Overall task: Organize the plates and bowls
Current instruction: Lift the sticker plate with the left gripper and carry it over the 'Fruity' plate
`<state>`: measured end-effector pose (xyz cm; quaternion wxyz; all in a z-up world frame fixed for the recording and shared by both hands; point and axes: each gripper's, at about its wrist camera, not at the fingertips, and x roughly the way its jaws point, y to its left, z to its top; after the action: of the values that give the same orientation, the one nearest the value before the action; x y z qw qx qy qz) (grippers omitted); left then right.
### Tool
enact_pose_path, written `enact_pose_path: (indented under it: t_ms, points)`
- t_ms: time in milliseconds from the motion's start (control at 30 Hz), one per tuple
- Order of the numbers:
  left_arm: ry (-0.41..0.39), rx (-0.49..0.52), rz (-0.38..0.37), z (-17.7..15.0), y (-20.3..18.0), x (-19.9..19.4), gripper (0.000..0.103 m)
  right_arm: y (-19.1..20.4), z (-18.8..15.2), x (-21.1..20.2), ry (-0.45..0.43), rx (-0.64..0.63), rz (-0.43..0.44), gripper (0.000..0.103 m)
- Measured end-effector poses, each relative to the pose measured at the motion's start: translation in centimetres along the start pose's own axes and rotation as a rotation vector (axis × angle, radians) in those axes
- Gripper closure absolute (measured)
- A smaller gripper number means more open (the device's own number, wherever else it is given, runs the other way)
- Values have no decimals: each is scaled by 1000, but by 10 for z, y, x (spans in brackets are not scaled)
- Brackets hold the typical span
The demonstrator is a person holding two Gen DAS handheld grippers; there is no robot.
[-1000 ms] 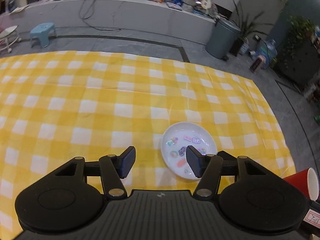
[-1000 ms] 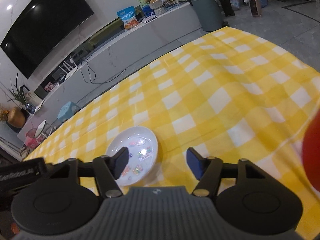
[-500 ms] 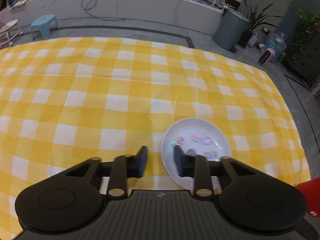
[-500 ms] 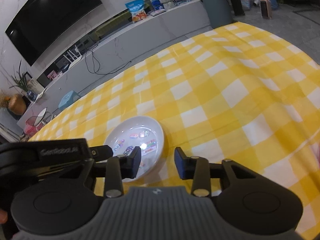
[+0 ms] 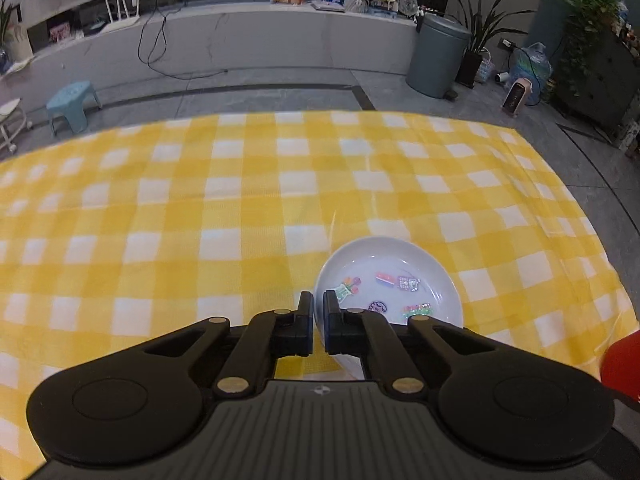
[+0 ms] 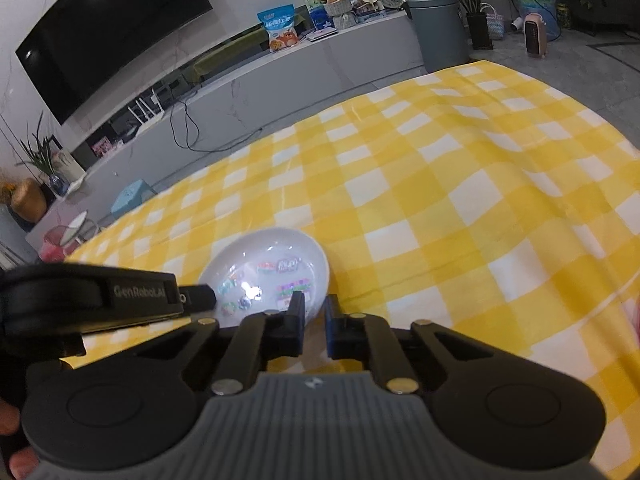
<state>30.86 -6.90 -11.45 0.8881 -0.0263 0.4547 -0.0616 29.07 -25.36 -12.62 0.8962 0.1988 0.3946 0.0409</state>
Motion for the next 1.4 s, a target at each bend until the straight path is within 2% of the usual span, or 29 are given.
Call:
enact_pose_path:
  t_ms: [100, 233, 333, 500, 567, 633, 800, 967, 1100, 1300, 1400]
  points:
    - [-22, 4, 1, 7, -2, -18, 99, 3, 7, -12, -34, 9, 23, 96]
    - [-116, 75, 35, 11, -11, -57, 99, 8, 20, -35, -84, 46, 86, 97]
    - [-158, 114, 45, 8, -14, -84, 97, 19, 28, -54, -114, 22, 108, 99]
    - [-159, 72, 55, 5, -10, -115, 97, 36, 34, -78, -93, 13, 145, 100]
    - [-165, 129, 89, -1, -12, -127, 96, 45, 32, -88, -84, -22, 150, 100]
    - [-186, 127, 107, -10, -10, -141, 96, 54, 27, -99, -66, -49, 162, 100]
    - [-211, 26, 71, -32, 8, -166, 96, 72, 14, -129, -63, -82, 183, 101]
    - [-243, -8, 80, -48, 15, -185, 96, 91, -3, -157, -76, -151, 177, 102]
    - [-267, -7, 44, -64, 21, -202, 96, 95, -18, -181, -95, -164, 167, 102]
    - [-254, -41, -29, -83, 30, -212, 96, 86, -36, -208, -91, -158, 185, 102]
    - [-259, -69, -65, -97, 34, -220, 96, 85, -50, -220, -97, -191, 167, 102]
